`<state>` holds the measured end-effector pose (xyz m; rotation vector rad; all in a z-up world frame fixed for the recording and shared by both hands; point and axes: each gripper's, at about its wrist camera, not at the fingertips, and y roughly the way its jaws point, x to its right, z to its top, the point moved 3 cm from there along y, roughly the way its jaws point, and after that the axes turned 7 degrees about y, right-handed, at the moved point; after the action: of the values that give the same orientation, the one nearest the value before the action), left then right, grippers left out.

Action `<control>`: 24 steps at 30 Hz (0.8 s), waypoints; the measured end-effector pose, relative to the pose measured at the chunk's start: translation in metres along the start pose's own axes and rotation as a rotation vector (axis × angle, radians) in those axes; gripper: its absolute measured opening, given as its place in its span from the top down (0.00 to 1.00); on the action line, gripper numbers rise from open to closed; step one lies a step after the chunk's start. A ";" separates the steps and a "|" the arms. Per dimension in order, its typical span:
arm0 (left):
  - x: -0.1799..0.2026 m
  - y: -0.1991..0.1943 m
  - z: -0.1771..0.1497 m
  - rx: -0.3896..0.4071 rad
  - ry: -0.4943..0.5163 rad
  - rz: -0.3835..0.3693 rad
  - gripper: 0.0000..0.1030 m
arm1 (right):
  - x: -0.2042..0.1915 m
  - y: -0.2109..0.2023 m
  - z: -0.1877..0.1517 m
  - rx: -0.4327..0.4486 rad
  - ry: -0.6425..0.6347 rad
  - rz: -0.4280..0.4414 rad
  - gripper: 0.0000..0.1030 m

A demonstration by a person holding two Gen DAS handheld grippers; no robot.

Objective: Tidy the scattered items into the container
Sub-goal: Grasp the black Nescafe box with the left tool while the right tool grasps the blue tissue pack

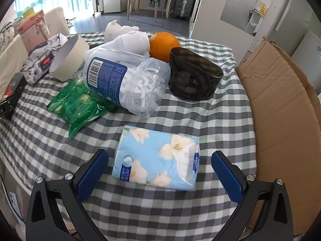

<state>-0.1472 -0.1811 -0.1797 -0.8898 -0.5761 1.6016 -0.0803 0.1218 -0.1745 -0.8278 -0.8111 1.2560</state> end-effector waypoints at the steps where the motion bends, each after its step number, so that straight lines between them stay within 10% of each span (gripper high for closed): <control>1: 0.000 0.005 0.000 -0.010 -0.008 0.009 0.00 | -0.001 0.002 0.000 -0.004 -0.003 -0.003 0.00; 8: -0.004 0.012 -0.004 -0.008 -0.014 -0.011 0.02 | -0.009 0.010 0.002 -0.021 -0.020 -0.022 0.01; 11: -0.002 0.009 -0.003 -0.008 -0.003 -0.059 0.20 | -0.010 0.010 0.001 -0.020 -0.024 -0.015 0.04; 13: 0.001 0.007 -0.002 -0.007 0.016 -0.041 0.20 | -0.013 0.007 0.002 -0.016 -0.028 0.016 0.30; 24: 0.008 -0.022 0.003 0.057 0.056 -0.047 0.23 | -0.020 -0.008 -0.007 0.015 -0.034 0.020 0.30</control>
<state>-0.1368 -0.1686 -0.1635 -0.8693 -0.5061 1.5389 -0.0727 0.1006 -0.1718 -0.8061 -0.8221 1.2951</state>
